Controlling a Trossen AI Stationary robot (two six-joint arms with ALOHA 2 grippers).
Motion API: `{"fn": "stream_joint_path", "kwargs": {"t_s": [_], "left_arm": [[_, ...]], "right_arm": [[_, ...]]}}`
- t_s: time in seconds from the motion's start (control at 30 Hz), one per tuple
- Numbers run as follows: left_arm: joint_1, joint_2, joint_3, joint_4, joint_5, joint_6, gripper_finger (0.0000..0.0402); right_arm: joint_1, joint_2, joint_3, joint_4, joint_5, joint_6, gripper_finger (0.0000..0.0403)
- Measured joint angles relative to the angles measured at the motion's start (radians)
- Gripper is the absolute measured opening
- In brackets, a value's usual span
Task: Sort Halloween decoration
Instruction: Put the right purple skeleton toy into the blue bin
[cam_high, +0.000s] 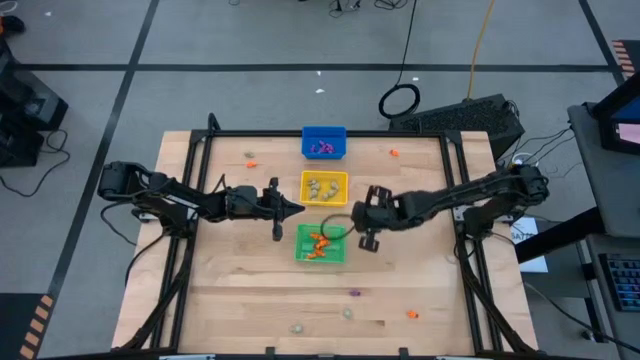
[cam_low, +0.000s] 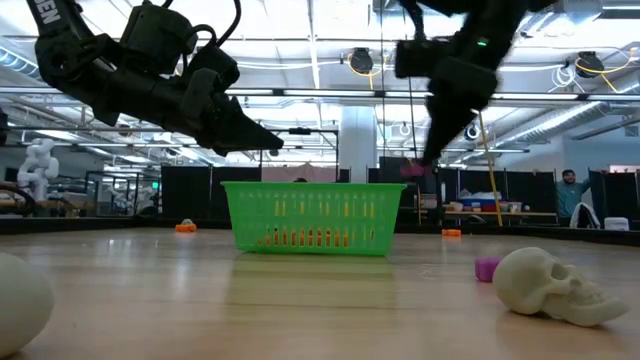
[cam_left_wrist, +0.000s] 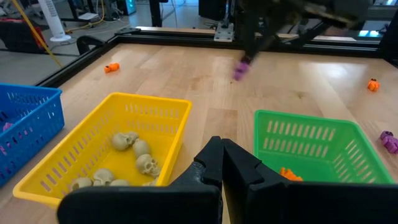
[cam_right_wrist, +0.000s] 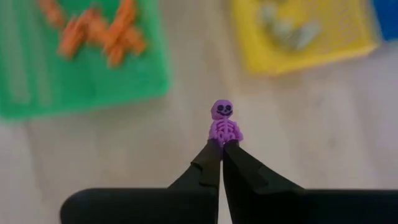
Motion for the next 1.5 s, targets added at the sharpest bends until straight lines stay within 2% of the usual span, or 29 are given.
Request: {"fn": "stream_joint_path", "kwargs": {"t_s": [0.17,0.33,0.6,0.7,0.83,0.93,1.07,1.37,1.5], "left_arm": [[0.0,0.0,0.0,0.001,0.0,0.0,0.0003],[0.0,0.0,0.0,0.001,0.0,0.0,0.0003],[0.0,0.0,0.0,0.005,0.0,0.001,0.0003],[0.0,0.0,0.0,0.003,0.0,0.0,0.0003],[0.0,0.0,0.0,0.002,0.0,0.0,0.0003],[0.0,0.0,0.0,0.0,0.0,0.0,0.0003],[0.0,0.0,0.0,0.0,0.0,0.0,0.0003],[0.0,0.0,0.0,-0.013,0.001,0.0,0.0003],[0.0,0.0,0.0,-0.012,0.005,0.0,0.0003]], "right_arm": [[-0.123,-0.002,0.08,0.021,0.029,-0.135,0.0],[-0.282,0.0,0.083,0.115,0.024,-0.237,0.0],[-0.533,0.087,0.084,0.343,-0.113,-0.365,0.0],[-0.6,0.16,0.116,0.357,-0.181,-0.387,0.0],[-0.65,0.272,0.222,0.319,-0.189,-0.431,0.0],[-0.676,0.346,0.307,0.283,-0.234,-0.451,0.0],[-0.693,0.407,0.39,0.26,-0.251,-0.48,0.0],[-0.708,0.449,0.423,0.254,-0.263,-0.509,0.0003],[-0.708,0.449,0.423,0.253,-0.262,-0.509,0.0034]]}}
